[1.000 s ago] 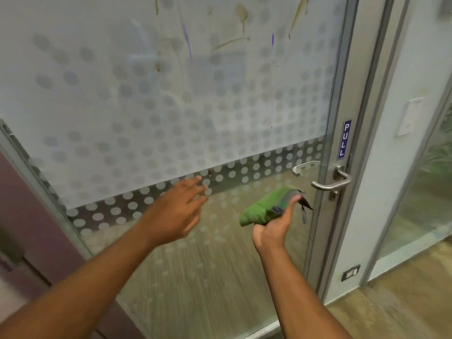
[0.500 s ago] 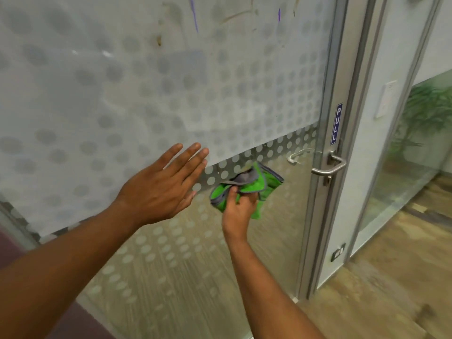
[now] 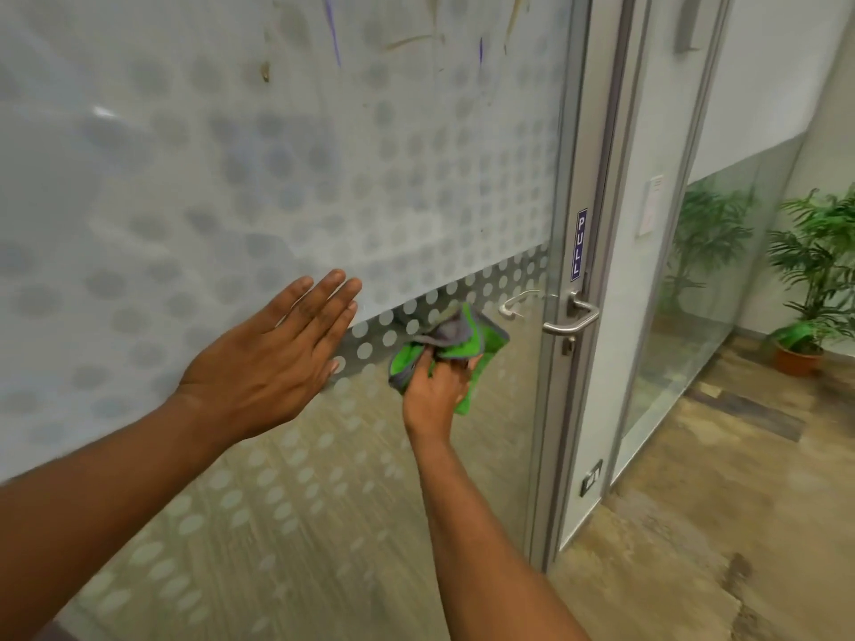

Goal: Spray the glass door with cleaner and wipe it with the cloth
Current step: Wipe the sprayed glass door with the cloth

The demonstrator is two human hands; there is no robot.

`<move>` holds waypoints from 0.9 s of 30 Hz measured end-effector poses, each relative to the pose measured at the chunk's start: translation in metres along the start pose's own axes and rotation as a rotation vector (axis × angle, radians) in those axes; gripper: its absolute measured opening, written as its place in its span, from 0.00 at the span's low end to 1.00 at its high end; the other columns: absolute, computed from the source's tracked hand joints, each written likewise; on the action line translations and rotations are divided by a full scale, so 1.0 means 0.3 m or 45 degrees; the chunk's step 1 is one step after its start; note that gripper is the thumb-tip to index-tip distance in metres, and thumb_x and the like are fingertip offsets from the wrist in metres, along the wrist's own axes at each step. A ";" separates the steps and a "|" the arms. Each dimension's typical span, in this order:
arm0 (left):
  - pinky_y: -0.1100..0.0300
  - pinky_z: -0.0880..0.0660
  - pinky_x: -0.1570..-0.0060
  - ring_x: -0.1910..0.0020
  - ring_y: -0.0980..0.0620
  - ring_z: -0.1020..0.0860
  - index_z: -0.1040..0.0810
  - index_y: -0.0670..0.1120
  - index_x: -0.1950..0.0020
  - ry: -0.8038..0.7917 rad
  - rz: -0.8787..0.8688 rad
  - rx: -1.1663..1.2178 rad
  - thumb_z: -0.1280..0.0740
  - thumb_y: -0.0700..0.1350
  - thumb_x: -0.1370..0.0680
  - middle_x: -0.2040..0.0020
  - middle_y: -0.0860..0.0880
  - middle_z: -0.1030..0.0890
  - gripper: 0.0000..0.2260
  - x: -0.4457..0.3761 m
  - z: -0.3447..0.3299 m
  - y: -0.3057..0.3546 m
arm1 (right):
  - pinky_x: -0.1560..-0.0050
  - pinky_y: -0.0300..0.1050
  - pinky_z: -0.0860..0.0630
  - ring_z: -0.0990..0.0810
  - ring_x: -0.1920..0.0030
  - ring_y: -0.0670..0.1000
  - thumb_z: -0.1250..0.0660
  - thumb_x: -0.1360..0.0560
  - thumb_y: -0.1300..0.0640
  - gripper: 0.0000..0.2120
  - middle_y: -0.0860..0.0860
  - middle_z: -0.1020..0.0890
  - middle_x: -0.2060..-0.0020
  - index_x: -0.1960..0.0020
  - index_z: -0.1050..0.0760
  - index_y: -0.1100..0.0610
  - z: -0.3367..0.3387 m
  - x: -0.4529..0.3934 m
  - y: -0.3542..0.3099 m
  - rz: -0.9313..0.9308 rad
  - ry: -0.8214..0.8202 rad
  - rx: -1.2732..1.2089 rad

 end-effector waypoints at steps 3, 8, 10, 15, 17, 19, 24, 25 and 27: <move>0.41 0.47 0.21 0.19 0.31 0.55 0.57 0.31 0.20 -0.009 0.018 0.006 0.64 0.50 0.15 0.20 0.29 0.57 0.29 -0.001 0.000 -0.005 | 0.23 0.65 0.60 0.57 0.20 0.56 0.49 0.20 0.41 0.29 0.51 0.46 0.20 0.21 0.42 0.49 -0.052 0.115 -0.052 0.121 -0.109 0.047; 0.40 0.47 0.21 0.19 0.32 0.55 0.57 0.31 0.20 -0.023 0.016 0.068 0.64 0.51 0.15 0.20 0.29 0.57 0.29 -0.006 0.000 -0.009 | 0.25 0.59 0.67 0.59 0.20 0.56 0.47 0.19 0.42 0.27 0.46 0.50 0.19 0.22 0.45 0.43 -0.044 -0.031 -0.283 0.450 -0.139 0.184; 0.40 0.47 0.21 0.19 0.32 0.55 0.56 0.31 0.20 -0.018 0.013 0.083 0.64 0.51 0.14 0.20 0.30 0.57 0.29 -0.004 -0.002 -0.011 | 0.26 0.61 0.65 0.59 0.20 0.57 0.47 0.19 0.42 0.27 0.47 0.49 0.19 0.22 0.42 0.45 -0.009 -0.161 -0.319 0.372 -0.103 0.177; 0.40 0.46 0.21 0.19 0.32 0.54 0.55 0.31 0.20 -0.022 -0.002 0.105 0.64 0.51 0.14 0.19 0.30 0.56 0.29 -0.006 0.000 -0.010 | 0.25 0.65 0.46 0.44 0.22 0.61 0.43 0.17 0.50 0.23 0.57 0.34 0.25 0.26 0.34 0.58 0.116 -0.355 -0.169 0.020 0.094 0.049; 0.40 0.46 0.21 0.19 0.33 0.54 0.55 0.31 0.20 0.001 -0.013 0.111 0.63 0.51 0.14 0.19 0.31 0.55 0.29 -0.005 -0.001 -0.009 | 0.24 0.66 0.49 0.46 0.21 0.61 0.42 0.18 0.51 0.23 0.58 0.35 0.24 0.26 0.34 0.59 0.086 -0.260 -0.136 0.023 0.073 0.038; 0.41 0.45 0.21 0.18 0.34 0.52 0.53 0.31 0.20 0.036 -0.002 0.136 0.61 0.51 0.14 0.19 0.31 0.54 0.29 -0.008 0.002 -0.013 | 0.24 0.66 0.60 0.54 0.20 0.58 0.46 0.18 0.45 0.26 0.53 0.42 0.21 0.24 0.37 0.53 0.016 -0.122 -0.167 0.119 -0.049 0.063; 0.42 0.44 0.21 0.18 0.37 0.49 0.48 0.33 0.20 0.057 0.036 0.245 0.55 0.54 0.15 0.19 0.33 0.49 0.31 -0.032 0.034 -0.046 | 0.26 0.64 0.68 0.61 0.20 0.58 0.53 0.20 0.38 0.28 0.45 0.52 0.19 0.22 0.43 0.43 -0.056 -0.132 -0.406 0.492 -0.185 0.319; 0.42 0.45 0.20 0.18 0.37 0.50 0.47 0.33 0.20 0.050 0.035 0.238 0.55 0.55 0.15 0.19 0.34 0.49 0.32 -0.036 0.040 -0.059 | 0.26 0.64 0.68 0.61 0.20 0.58 0.52 0.20 0.39 0.27 0.44 0.55 0.19 0.21 0.45 0.42 -0.043 -0.179 -0.451 0.533 -0.165 0.356; 0.42 0.46 0.20 0.18 0.37 0.50 0.47 0.33 0.20 0.043 0.035 0.216 0.54 0.56 0.15 0.19 0.34 0.49 0.32 -0.047 0.057 -0.089 | 0.26 0.65 0.65 0.61 0.20 0.58 0.52 0.19 0.39 0.27 0.44 0.53 0.19 0.21 0.44 0.43 -0.007 -0.284 -0.473 0.457 -0.139 0.347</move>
Point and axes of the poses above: each hand's wrist, its own x-axis away from the middle knuckle, its own z-axis out of the back of the hand, y = z × x, the point moved 9 cm from there along -x, towards the middle knuckle
